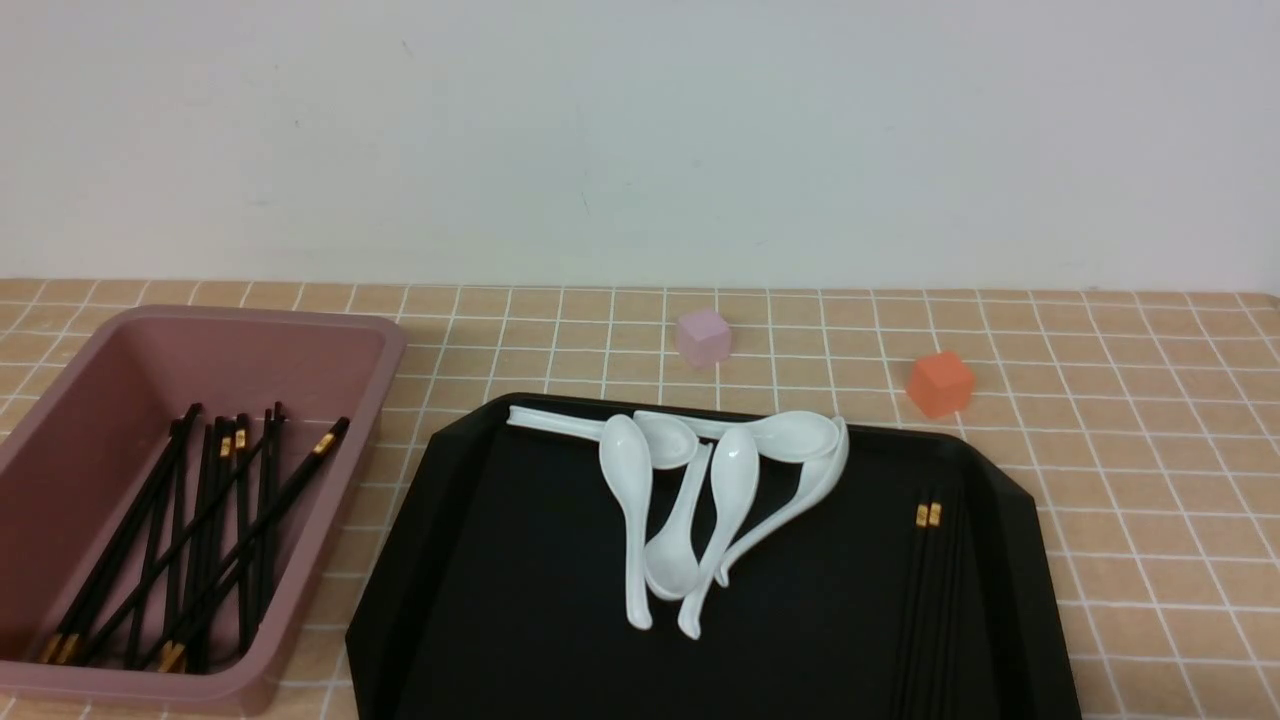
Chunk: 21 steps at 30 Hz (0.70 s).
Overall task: On brown tablecloth take chopsticks from black tray and put them in box.
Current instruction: 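Move the gripper over the chopsticks on the black tray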
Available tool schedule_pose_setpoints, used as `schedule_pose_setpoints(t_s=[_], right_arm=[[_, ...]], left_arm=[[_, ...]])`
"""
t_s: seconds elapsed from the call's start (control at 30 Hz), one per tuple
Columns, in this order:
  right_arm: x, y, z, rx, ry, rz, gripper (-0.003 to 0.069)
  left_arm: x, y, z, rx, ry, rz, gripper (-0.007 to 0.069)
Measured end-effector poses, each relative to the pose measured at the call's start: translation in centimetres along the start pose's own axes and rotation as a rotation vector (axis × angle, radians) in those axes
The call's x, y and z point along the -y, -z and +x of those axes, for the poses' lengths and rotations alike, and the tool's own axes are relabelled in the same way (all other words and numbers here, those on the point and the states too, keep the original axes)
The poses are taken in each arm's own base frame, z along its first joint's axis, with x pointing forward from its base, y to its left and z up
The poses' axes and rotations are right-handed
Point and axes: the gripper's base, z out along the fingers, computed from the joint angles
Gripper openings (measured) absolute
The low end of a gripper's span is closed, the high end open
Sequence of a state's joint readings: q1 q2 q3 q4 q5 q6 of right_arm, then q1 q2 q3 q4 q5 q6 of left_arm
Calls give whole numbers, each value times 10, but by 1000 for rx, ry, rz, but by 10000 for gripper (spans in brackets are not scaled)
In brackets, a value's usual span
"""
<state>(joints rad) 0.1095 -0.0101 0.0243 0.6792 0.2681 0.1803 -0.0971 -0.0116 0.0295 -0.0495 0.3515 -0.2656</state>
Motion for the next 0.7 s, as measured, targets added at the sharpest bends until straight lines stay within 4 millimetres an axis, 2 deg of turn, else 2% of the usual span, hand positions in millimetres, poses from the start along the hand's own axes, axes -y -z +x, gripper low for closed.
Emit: schedule_pose_setpoints(t_s=[0.33, 0.47, 0.6, 0.7], right_arm=[[-4, 0, -6, 66, -195, -48, 227], [-10, 2, -12, 84, -205, -72, 224], [-48, 8, -41, 83, -49, -101, 148], [-79, -2, -61, -92, 104, -26, 29]], left_arm=[[0, 0, 0, 0, 0, 0, 239], [0, 0, 0, 0, 0, 0, 239], [0, 0, 0, 0, 0, 0, 239], [0, 0, 0, 0, 0, 0, 239]])
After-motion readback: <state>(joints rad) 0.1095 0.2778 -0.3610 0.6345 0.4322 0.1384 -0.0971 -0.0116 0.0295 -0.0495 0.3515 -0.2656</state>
